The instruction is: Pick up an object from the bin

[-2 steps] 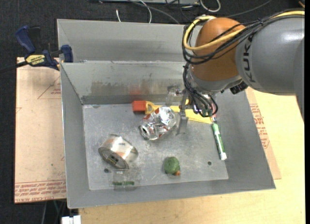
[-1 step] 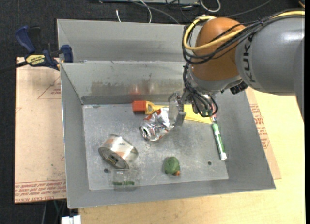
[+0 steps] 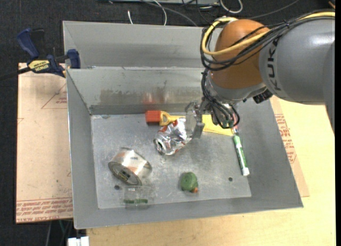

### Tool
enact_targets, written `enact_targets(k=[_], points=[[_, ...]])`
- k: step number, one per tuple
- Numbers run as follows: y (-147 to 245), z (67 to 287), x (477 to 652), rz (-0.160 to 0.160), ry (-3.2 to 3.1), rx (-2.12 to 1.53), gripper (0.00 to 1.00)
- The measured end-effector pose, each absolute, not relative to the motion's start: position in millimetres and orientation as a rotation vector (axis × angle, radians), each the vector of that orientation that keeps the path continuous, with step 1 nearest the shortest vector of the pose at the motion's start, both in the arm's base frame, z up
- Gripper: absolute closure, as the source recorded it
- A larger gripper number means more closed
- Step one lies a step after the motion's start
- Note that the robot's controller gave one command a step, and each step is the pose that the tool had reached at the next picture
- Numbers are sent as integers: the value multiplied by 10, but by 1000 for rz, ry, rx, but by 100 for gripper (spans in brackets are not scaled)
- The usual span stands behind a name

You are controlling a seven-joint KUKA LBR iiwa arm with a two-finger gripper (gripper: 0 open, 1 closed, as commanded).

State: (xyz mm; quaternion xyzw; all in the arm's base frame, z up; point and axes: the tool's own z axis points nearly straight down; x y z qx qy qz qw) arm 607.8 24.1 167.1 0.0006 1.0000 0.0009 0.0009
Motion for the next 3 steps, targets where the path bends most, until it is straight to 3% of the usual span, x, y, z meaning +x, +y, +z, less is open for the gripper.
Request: enact_targets(k=[1,2,3], points=[[-176,1075,6073,6,3132,106,100],[-299,845,6094,0,3139,133,100],[-225,1002,6142,8,3137,57,100]])
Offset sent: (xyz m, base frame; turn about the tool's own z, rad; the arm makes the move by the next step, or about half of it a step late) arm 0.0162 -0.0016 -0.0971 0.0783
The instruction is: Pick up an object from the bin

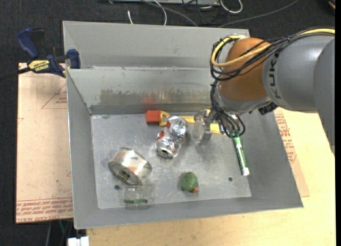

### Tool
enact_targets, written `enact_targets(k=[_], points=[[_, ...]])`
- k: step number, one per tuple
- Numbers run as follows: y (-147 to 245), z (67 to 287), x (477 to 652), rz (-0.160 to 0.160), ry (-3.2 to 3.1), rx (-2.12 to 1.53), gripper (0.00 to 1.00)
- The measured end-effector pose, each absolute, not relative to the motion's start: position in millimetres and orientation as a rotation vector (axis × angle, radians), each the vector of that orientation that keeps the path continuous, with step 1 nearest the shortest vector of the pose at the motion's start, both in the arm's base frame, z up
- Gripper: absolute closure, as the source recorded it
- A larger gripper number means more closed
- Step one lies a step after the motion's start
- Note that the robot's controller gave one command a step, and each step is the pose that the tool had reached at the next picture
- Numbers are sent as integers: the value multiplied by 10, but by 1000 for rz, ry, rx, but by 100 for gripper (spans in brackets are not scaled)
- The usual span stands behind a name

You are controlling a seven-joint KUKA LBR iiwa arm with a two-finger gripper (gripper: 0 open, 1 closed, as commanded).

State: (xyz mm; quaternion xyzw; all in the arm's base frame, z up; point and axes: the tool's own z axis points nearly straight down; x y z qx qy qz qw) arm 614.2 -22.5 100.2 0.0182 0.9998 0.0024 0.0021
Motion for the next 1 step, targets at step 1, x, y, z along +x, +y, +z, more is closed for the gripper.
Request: enact_targets(k=[1], points=[[-625,734,5864,4,3134,146,100]])
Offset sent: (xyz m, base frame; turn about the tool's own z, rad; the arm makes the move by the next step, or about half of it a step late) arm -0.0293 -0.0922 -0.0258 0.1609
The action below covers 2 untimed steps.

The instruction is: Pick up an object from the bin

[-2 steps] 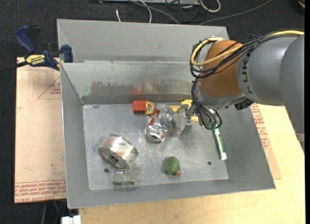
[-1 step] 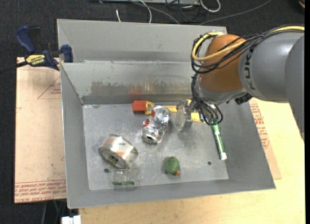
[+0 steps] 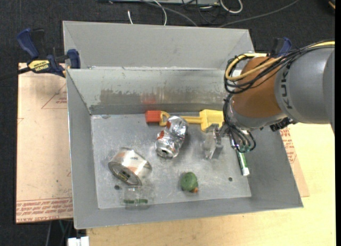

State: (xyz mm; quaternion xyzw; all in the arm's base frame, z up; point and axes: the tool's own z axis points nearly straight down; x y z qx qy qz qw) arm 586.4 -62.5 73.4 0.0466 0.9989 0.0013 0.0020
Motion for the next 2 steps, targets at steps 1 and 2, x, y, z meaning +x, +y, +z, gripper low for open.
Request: enact_targets(k=[1,2], points=[[-1010,735,5854,7,3117,271,100],[-1091,731,5836,-1,3110,340,100]])
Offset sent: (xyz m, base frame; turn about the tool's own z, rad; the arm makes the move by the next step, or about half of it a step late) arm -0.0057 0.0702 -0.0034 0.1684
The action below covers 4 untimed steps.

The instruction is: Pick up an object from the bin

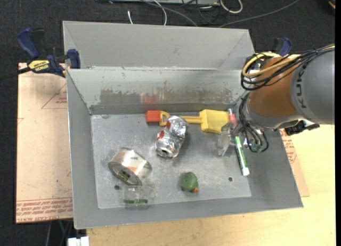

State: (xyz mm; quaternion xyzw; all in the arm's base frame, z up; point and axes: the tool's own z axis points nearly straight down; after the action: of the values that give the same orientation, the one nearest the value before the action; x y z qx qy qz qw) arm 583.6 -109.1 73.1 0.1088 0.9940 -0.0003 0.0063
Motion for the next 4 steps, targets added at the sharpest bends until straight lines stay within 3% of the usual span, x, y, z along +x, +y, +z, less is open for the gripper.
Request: enact_targets(k=[1,2,3,4], points=[[-868,727,6276,16,3130,254,100],[-655,748,6221,-5,3086,480,100],[-449,734,6285,-1,3080,617,100],[-352,740,6234,-10,3068,619,100]])
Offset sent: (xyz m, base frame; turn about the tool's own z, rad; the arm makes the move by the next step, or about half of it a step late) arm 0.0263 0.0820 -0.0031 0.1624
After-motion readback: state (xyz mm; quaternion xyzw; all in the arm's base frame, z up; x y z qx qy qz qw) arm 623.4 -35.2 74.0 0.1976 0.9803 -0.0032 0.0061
